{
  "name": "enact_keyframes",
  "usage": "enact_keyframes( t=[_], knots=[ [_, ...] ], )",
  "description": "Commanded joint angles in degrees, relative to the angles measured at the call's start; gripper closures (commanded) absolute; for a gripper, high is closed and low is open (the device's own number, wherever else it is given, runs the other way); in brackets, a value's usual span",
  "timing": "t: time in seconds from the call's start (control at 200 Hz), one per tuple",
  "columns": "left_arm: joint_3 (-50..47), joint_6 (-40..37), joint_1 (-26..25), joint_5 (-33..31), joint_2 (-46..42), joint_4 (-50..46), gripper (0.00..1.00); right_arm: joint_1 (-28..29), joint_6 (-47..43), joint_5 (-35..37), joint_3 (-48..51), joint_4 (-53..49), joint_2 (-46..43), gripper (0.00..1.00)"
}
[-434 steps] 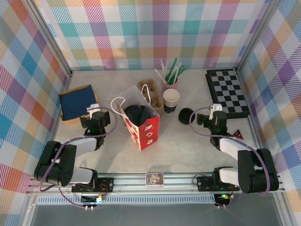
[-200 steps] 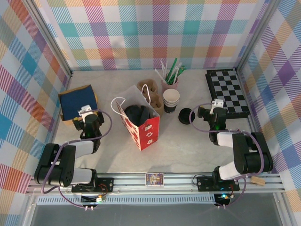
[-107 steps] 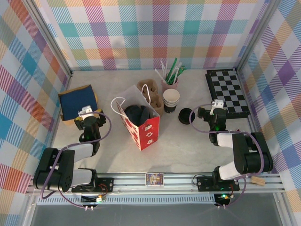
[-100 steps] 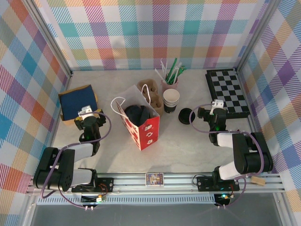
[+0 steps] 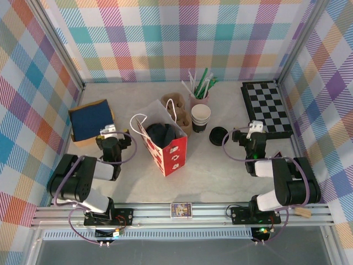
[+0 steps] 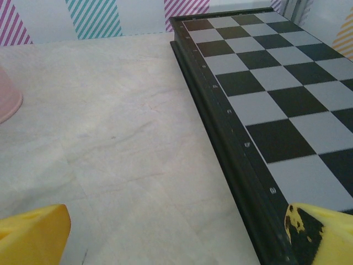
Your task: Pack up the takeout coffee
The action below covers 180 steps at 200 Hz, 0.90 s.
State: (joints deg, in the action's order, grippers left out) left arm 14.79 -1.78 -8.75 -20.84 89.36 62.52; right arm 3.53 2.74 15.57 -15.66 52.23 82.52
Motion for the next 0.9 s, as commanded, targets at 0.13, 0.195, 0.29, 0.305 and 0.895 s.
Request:
enact_keyframes(
  t=[0.13, 0.195, 0.29, 0.305, 0.895],
  knots=[
    [-2.9, -5.8, -3.6, 1.2, 3.9, 13.3, 0.00, 0.8, -2.5, -4.7, 2.4, 9.1, -0.8, 0.01],
    [-3.3, -6.5, -3.6, 3.7, 3.6, 13.3, 0.00, 2.1, -6.4, -10.1, 3.4, 11.6, -0.2, 0.00],
    [-3.5, -6.7, -3.6, 4.0, 3.7, 13.6, 0.00, 5.8, -12.0, -9.9, 4.5, 15.8, 2.0, 0.01],
    [-3.5, -6.7, -3.6, 4.0, 3.7, 13.7, 0.00, 5.9, -12.0, -9.4, 4.7, 16.4, 2.2, 0.00],
    [1.0, -5.6, -1.1, 9.7, 1.5, 2.2, 0.00, 0.3, -1.5, -4.7, -6.4, -1.6, 5.5, 0.01]
  ],
)
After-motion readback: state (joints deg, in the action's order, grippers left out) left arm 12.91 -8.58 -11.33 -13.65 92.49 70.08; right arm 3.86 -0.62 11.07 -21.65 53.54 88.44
